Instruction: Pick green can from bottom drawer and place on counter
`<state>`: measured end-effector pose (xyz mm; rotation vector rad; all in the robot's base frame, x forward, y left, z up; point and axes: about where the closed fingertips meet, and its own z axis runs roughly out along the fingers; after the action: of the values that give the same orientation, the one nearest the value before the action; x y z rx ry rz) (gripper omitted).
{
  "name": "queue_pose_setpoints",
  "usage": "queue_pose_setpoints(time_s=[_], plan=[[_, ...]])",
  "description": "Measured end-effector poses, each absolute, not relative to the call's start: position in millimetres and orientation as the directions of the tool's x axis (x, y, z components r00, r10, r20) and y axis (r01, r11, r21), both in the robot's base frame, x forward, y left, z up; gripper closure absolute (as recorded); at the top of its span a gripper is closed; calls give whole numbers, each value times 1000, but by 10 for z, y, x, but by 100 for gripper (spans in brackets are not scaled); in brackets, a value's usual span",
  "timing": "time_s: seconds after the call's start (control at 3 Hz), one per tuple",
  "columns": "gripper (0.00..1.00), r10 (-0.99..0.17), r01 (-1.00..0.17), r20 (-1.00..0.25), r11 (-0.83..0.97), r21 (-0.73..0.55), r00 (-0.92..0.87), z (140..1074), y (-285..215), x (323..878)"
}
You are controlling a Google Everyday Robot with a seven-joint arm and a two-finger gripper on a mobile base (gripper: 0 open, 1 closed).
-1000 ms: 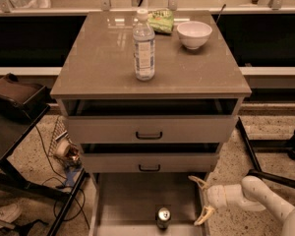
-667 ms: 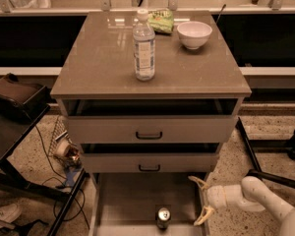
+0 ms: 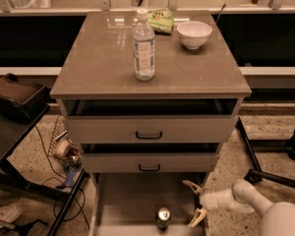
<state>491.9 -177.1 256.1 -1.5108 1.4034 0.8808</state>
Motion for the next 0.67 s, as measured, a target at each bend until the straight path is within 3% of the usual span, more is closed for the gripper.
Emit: queue_pose_setpoints(time_s=[0.67], plan=[[0,-363,-996,-927,-26,-89,93,2313,-1577,4792]])
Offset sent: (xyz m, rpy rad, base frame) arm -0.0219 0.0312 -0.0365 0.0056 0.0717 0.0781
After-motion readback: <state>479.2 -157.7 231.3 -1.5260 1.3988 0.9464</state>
